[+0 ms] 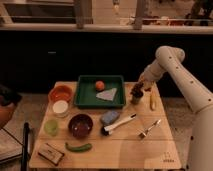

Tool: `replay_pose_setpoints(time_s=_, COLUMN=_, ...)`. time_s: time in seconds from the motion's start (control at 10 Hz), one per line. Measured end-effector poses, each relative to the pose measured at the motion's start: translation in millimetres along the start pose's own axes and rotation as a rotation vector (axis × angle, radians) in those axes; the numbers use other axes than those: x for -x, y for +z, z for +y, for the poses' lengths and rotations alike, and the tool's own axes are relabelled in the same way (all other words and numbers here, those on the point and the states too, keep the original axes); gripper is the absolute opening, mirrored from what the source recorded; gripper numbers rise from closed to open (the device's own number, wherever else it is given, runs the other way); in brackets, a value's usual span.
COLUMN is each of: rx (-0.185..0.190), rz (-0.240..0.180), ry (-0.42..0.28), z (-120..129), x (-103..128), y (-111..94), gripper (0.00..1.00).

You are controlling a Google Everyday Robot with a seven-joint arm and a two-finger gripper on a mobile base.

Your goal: Place grapes in metal cup

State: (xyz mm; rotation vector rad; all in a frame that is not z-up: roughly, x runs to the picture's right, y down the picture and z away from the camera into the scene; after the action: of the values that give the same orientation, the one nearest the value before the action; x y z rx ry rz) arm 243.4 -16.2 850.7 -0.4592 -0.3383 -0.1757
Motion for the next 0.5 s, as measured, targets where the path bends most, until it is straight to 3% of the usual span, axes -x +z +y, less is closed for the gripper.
replay_pose_setpoints(time_s=0.5, rx=0.008, rz=-0.011, ry=-0.019, z=-7.1, x=11.9, y=6.1, gripper=0.8)
